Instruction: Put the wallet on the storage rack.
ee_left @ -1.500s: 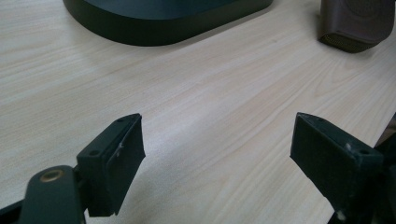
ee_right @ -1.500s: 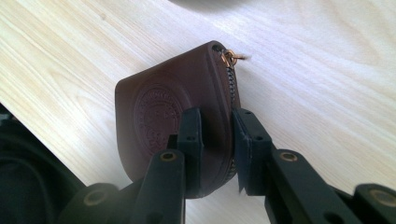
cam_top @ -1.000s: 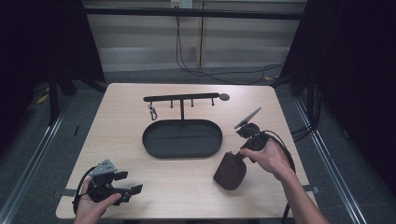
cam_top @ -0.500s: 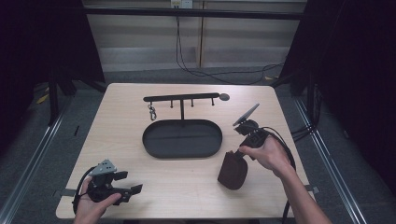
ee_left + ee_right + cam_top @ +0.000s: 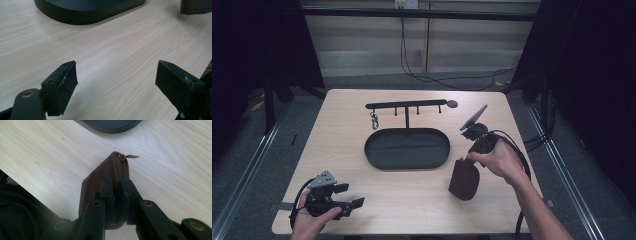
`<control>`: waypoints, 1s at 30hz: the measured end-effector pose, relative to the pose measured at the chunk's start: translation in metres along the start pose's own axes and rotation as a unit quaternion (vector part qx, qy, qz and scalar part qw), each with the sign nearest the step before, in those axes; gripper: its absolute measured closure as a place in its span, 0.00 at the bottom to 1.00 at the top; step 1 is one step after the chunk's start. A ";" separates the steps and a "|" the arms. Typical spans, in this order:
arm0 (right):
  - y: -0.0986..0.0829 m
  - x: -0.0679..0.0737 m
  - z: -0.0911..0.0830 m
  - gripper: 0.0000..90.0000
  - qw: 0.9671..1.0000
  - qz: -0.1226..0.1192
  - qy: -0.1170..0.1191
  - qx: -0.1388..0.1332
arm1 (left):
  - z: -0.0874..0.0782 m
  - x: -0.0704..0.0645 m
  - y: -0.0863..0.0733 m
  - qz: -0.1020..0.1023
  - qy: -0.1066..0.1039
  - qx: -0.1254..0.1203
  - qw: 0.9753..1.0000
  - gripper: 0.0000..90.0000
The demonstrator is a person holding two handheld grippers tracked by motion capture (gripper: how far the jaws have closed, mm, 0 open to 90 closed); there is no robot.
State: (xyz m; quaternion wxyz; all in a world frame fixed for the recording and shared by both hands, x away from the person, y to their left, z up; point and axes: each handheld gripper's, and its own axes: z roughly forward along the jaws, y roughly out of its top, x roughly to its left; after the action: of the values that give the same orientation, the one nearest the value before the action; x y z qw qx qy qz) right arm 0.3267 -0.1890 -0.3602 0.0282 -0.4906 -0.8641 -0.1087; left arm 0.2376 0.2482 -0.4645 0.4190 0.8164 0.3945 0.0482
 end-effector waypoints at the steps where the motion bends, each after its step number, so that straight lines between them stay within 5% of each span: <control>1: 0.001 0.001 -0.001 0.91 1.000 0.002 0.001 0.001 | 0.000 0.000 0.000 0.000 0.000 0.000 1.000 0.19; 30: 0.030 0.013 -0.026 0.91 0.999 -0.014 -0.032 0.027 | 0.000 0.000 0.000 0.001 -0.002 -0.001 1.000 0.19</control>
State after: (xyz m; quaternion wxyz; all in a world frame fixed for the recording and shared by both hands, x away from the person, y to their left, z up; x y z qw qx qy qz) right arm 0.3445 -0.1684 -0.3284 0.0123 -0.4808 -0.8740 -0.0697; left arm 0.2379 0.2486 -0.4646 0.4200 0.8168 0.3926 0.0476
